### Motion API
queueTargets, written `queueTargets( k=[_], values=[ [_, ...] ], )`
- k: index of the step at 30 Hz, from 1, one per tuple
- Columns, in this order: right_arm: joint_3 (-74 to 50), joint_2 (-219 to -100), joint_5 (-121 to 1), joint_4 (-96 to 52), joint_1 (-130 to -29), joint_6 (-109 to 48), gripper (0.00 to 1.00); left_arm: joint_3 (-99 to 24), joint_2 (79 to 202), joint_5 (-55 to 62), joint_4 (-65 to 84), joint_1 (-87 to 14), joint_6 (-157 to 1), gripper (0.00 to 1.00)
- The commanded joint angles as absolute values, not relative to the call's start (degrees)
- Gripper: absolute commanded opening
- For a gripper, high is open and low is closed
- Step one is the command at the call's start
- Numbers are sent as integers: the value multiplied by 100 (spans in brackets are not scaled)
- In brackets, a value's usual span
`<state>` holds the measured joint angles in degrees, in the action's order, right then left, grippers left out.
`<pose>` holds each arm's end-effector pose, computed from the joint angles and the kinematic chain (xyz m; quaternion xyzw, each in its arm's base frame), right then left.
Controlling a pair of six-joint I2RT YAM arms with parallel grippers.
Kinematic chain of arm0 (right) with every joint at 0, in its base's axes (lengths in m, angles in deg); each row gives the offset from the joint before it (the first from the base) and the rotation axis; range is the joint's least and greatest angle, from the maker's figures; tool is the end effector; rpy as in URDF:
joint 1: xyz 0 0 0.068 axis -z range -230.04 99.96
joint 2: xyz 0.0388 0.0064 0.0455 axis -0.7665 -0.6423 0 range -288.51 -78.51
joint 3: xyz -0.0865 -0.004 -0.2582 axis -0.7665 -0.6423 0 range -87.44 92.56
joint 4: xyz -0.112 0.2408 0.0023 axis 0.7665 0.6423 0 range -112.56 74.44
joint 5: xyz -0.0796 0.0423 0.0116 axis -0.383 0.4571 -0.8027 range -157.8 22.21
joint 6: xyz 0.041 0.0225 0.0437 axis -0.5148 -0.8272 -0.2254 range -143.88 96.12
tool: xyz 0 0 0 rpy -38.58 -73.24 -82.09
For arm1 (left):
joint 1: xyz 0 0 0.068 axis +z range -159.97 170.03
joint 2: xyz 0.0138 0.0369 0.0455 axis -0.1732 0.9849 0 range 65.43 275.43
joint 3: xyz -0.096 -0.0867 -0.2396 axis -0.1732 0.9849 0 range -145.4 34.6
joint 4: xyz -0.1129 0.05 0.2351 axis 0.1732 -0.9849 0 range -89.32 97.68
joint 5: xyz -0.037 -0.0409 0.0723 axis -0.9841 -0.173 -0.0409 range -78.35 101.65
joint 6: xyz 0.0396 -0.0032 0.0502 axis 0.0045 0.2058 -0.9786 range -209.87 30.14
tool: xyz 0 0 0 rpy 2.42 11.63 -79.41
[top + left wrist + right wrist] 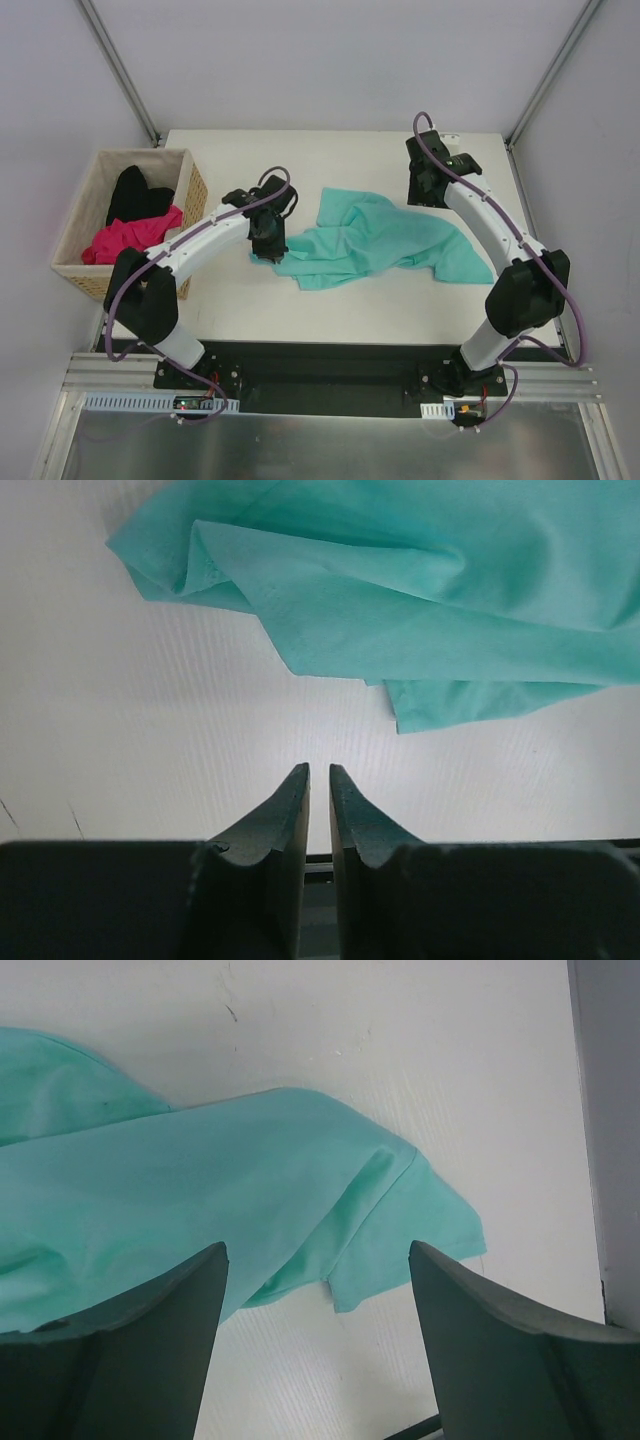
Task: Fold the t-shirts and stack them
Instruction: Flatten out the tshirt
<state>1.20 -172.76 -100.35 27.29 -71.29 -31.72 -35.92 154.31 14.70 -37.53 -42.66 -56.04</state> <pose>0.3445 0.1053 0.3163 -0.0244 0.9201 -0.1876 0.3431 0.2754 -0.1734 0.2447 -0.0158 0.9731 -0.1036 0.2053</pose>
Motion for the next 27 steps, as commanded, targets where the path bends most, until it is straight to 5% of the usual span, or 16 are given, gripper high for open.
queueTargets(
  k=[1, 27],
  values=[
    [431, -17272, -9935, 2719, -7157, -2995, 76, -3484, 15718, 1244, -3688, -4337, -5418, 14],
    [554, -17273, -9794, 2807, -7122, -2898, 76, -3589, 16721, 707, -3213, -5295, -5172, 15]
  ],
)
